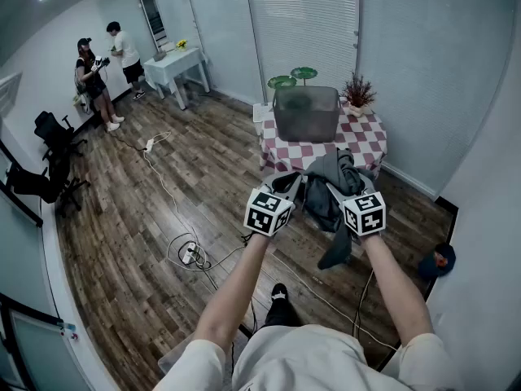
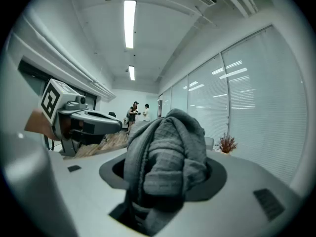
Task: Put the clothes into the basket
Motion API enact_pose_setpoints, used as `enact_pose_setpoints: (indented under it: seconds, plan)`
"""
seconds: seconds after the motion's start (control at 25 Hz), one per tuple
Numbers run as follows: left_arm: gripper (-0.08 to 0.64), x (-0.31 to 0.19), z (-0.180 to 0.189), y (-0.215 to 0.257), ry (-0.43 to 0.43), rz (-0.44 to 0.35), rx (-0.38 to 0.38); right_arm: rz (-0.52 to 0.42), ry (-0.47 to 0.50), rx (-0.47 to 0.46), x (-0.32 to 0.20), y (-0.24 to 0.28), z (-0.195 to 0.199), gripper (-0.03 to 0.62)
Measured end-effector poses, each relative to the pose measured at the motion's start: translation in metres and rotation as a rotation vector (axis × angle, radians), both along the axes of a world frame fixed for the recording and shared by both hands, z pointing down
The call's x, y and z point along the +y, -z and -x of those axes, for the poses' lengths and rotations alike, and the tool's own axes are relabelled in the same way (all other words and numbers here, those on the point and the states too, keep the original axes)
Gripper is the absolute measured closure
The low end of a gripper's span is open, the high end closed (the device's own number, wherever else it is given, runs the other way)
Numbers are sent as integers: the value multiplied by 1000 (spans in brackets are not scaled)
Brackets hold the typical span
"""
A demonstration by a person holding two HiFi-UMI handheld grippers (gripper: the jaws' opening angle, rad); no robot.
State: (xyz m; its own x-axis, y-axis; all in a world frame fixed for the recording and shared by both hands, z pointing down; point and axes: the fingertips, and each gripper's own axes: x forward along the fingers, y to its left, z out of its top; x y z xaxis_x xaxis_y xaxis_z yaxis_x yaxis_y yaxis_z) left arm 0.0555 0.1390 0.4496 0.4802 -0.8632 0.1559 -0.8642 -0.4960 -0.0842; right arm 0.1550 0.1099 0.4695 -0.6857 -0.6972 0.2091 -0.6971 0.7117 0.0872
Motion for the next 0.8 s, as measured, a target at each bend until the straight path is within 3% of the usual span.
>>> enact_pose_setpoints:
  seconds: [0.28, 0.8]
  plan:
    - [541, -27, 18, -1, 16, 2, 1, 30, -7, 60, -33, 1, 12, 330]
    - [541, -86, 53, 4, 14, -1, 25, -23, 21, -25, -82, 36, 51, 328]
